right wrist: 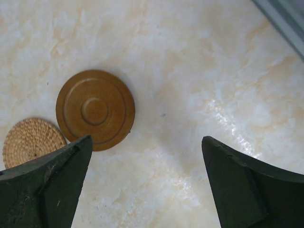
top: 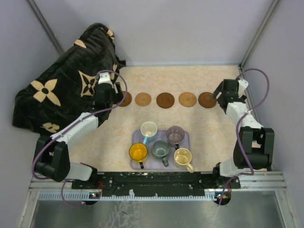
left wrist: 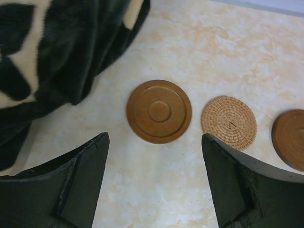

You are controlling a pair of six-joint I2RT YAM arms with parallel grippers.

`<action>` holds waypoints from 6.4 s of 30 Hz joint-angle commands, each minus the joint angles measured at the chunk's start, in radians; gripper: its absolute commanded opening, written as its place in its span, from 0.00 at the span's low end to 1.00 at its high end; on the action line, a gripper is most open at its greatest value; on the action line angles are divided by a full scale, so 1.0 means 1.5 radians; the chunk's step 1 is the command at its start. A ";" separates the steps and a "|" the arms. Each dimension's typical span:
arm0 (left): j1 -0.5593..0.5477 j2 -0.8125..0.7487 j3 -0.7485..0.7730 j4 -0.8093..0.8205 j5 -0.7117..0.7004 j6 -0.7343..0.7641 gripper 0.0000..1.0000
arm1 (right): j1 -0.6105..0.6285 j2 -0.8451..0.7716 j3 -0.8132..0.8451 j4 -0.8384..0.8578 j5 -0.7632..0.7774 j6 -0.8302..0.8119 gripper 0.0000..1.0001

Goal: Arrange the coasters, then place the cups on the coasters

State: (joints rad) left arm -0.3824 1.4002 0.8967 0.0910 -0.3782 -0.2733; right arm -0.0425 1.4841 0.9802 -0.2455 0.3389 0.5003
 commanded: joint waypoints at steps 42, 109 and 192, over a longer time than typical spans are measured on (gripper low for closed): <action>0.011 -0.115 -0.134 -0.073 -0.056 -0.096 0.88 | -0.010 0.106 -0.040 0.064 -0.240 -0.047 0.19; 0.002 -0.110 -0.157 -0.074 0.075 -0.100 0.88 | 0.278 0.190 0.141 -0.048 -0.194 -0.076 0.23; -0.003 -0.307 -0.164 -0.193 0.001 -0.103 0.91 | 0.372 0.015 0.152 -0.128 -0.130 -0.061 0.41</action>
State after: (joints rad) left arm -0.3767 1.0328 0.6373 -0.1650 -0.4152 -0.4709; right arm 0.5079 1.6375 1.2587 -0.4503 0.1173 0.3920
